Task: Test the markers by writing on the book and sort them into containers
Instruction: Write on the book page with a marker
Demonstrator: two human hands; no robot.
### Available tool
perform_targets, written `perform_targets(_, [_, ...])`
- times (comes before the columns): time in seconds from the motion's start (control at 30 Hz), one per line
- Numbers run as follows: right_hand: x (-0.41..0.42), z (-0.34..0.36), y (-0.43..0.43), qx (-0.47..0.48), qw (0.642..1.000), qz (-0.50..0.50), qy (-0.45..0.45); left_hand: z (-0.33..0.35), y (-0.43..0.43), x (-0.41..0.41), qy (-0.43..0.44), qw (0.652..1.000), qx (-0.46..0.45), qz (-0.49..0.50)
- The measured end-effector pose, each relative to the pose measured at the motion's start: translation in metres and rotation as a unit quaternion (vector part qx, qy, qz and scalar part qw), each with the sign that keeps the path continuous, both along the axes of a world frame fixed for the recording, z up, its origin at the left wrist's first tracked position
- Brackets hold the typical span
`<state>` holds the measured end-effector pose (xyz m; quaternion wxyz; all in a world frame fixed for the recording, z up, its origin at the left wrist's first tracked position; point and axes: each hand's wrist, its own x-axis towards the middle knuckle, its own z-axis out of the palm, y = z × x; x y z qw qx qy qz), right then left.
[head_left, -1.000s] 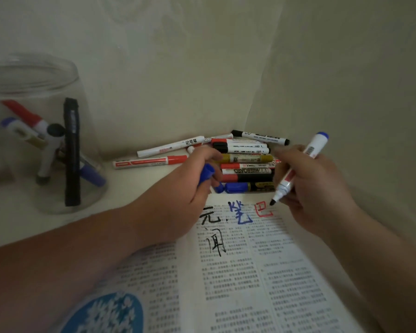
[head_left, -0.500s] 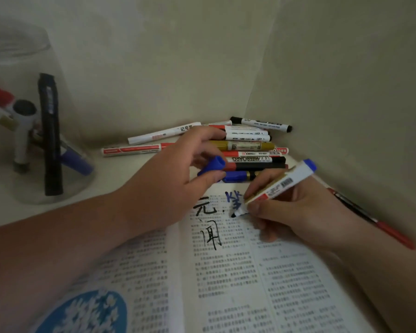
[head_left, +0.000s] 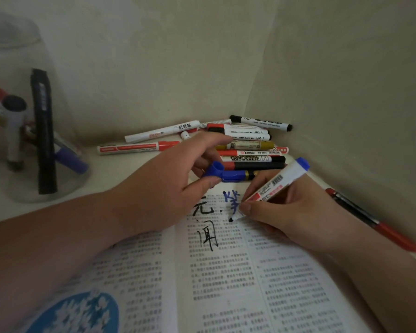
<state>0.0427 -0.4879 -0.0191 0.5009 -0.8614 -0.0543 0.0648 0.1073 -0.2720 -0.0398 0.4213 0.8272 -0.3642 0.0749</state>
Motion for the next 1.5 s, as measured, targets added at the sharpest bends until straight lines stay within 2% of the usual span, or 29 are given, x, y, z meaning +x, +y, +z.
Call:
perform_targets(0.23, [0.0019,0.0004,0.0005,-0.052,0.998,-0.020,-0.004,0.0050,0.0010,-0.0010,-0.007,0.999,0.035,0.007])
perform_targets(0.33, [0.0017,0.0008,-0.0007,-0.015,0.999,-0.028,0.009,0.0053,0.0004,-0.0025,-0.002,0.999,0.036,0.006])
perform_targets(0.47, [-0.0013,0.0016,-0.0003,0.027,0.999,0.020,0.017,0.0046,-0.0003,-0.0032,0.004,0.999,0.041,0.007])
perform_targets(0.6, [-0.0031,0.0025,0.0016,-0.023,0.999,0.035,0.003,0.0040,0.0003,-0.0027,0.009,0.999,0.042,0.007])
perform_targets(0.77, [-0.0007,0.0030,0.0003,-0.049,0.998,-0.030,-0.010,0.0051,0.0005,-0.0036,0.010,0.999,0.037,0.005])
perform_targets(0.93, [-0.0010,0.0009,0.0001,0.028,0.998,-0.055,-0.012,0.0045,-0.0001,-0.0031,0.018,0.999,0.037,0.003])
perform_targets(1.1, [-0.0007,0.0002,0.0005,-0.004,1.000,-0.018,-0.013,0.0040,0.0002,-0.0027,0.020,0.999,0.035,0.001])
perform_targets(1.27, [-0.0019,-0.0006,-0.0035,0.040,0.999,0.025,0.010,0.0033,0.0004,-0.0016,0.017,0.999,0.042,0.001])
perform_targets(1.5, [-0.0020,0.0000,-0.0047,0.017,0.999,0.050,0.010,0.0033,0.0003,-0.0022,0.008,0.999,0.044,0.004])
